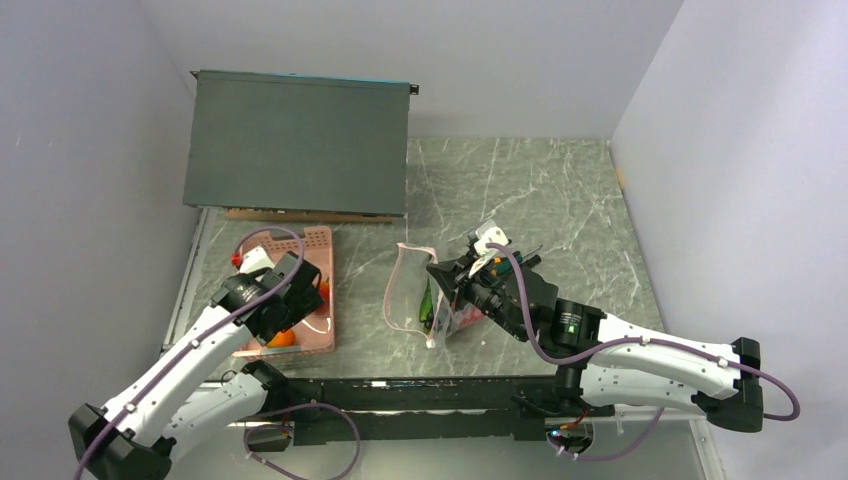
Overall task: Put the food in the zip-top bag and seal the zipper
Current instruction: Pick up the fake fruit from the bin.
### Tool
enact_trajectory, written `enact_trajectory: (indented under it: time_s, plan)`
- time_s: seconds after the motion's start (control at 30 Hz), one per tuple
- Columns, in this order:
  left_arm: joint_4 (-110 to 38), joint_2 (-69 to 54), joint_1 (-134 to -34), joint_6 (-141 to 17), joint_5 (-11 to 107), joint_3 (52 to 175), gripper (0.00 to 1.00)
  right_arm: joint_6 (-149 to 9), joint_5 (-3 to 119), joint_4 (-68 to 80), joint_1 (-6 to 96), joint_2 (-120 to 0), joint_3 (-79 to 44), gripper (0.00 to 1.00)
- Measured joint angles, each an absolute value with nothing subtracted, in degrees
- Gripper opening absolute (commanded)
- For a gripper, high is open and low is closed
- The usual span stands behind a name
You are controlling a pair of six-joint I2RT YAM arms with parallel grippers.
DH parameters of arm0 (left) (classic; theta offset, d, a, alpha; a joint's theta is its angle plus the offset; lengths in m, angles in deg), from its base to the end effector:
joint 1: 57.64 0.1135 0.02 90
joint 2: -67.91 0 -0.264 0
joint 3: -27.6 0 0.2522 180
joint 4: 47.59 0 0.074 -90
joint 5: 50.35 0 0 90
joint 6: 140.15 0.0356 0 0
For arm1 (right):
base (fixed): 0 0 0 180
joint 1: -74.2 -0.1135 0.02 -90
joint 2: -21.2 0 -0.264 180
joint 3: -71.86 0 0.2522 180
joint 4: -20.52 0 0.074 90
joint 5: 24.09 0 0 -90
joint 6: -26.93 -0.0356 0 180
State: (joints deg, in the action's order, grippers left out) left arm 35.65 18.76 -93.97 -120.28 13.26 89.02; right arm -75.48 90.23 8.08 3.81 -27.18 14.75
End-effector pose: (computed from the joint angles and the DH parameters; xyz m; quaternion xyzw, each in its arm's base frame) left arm 0.1127 -0.0633 0.2667 -0.3152 0.9078 0.0058 0.2767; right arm 0.0810 0.1836 0.3422 -0.2197 0.6937 0.3268 0.6031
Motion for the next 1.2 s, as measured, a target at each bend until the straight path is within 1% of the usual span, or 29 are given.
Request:
enact_trajectory:
  time_s: [0.13, 0.2, 0.37, 0.53, 0.6, 0.63, 0.67, 0.73, 0.93, 1.03, 1.2]
  plan:
    - [33.48, 21.58, -85.38, -121.18, 13.22, 81.93, 0.98, -75.48, 90.53, 8.08, 3.81, -27.18, 14.75, 0.0]
    - [32.96, 23.81, -82.87, -122.03, 13.33, 78.87, 0.97, -75.48, 90.56, 8.08, 3.81, -27.18, 14.75, 0.0]
    - [29.24, 26.78, -79.22, -123.38, 13.26, 74.7, 0.93, -75.48, 90.84, 8.08, 3.78, -27.18, 14.75, 0.0]
    - [27.41, 24.03, -77.67, -123.36, 13.22, 72.67, 0.89, -75.48, 90.88, 8.08, 3.78, -27.18, 14.75, 0.0]
    - [26.47, 22.91, -77.41, -123.3, 13.24, 72.1, 0.82, -75.48, 90.9, 8.08, 3.76, -27.18, 14.75, 0.0]
    - [26.18, 22.32, -77.27, -123.28, 13.24, 71.88, 0.77, -75.48, 90.9, 8.08, 3.76, -27.18, 14.75, 0.0]
    - [25.96, 21.84, -77.19, -123.3, 13.26, 71.73, 0.7, -75.48, 90.9, 8.08, 3.76, -27.18, 14.75, 0.0]
    - [25.59, 21.16, -77.14, -123.28, 13.19, 71.68, 0.62, -75.48, 90.93, 8.11, 3.76, -27.18, 14.75, 0.0]
    - [25.44, 21.3, -77.1, -122.58, 12.8, 71.7, 0.52, -75.48, 90.93, 8.08, 3.76, -27.2, 14.75, 0.0]
    - [25.7, 22.54, -77.06, -121.81, 12.82, 71.75, 0.42, -75.48, 90.93, 8.11, 3.76, -27.22, 14.75, 0.0]
    - [27.39, 26.56, -77.06, -119.82, 13.28, 73.45, 0.31, -75.48, 90.93, 8.08, 3.76, -27.24, 14.75, 0.0]
